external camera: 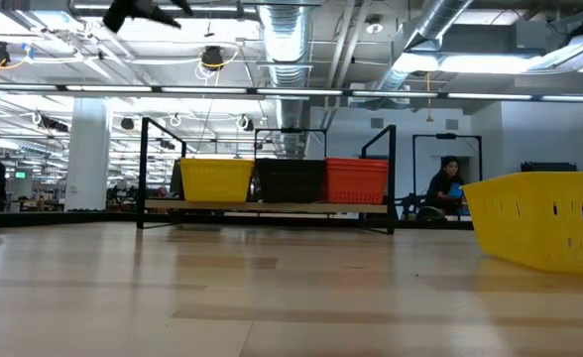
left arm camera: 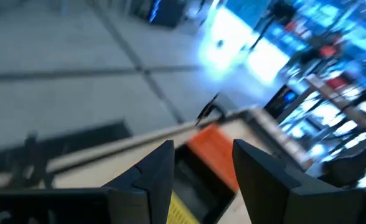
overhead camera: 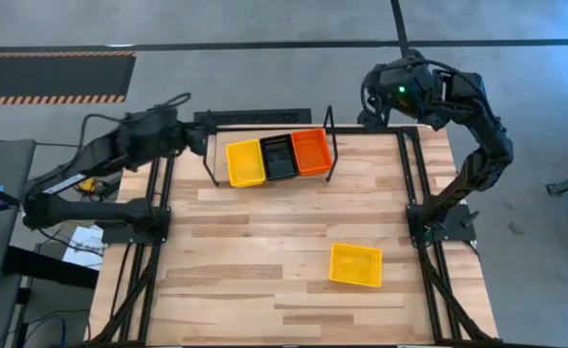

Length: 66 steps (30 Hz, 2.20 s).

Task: Stack baskets on shelf by color
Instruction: Stack the yellow bin on top of the yellow bins on the shelf

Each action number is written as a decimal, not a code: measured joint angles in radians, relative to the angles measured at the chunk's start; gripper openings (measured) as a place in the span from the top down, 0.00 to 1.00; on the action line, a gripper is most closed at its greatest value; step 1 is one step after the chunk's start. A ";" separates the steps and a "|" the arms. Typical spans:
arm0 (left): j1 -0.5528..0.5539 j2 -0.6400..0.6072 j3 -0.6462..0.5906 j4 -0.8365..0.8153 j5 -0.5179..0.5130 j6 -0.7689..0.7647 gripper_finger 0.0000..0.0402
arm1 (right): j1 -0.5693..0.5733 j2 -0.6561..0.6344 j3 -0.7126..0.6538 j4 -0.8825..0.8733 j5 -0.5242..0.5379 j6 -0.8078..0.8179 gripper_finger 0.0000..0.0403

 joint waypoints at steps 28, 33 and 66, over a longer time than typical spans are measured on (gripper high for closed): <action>-0.011 0.053 0.000 0.062 0.303 0.400 0.63 | 0.314 0.129 -0.056 -0.076 -0.497 0.668 0.73; -0.016 0.072 -0.001 0.092 0.311 0.426 0.63 | 0.415 0.203 -0.137 -0.092 -0.489 0.763 0.72; -0.017 0.252 -0.001 0.240 0.370 0.511 0.63 | 0.614 -0.294 -1.150 -0.003 -0.648 1.445 0.67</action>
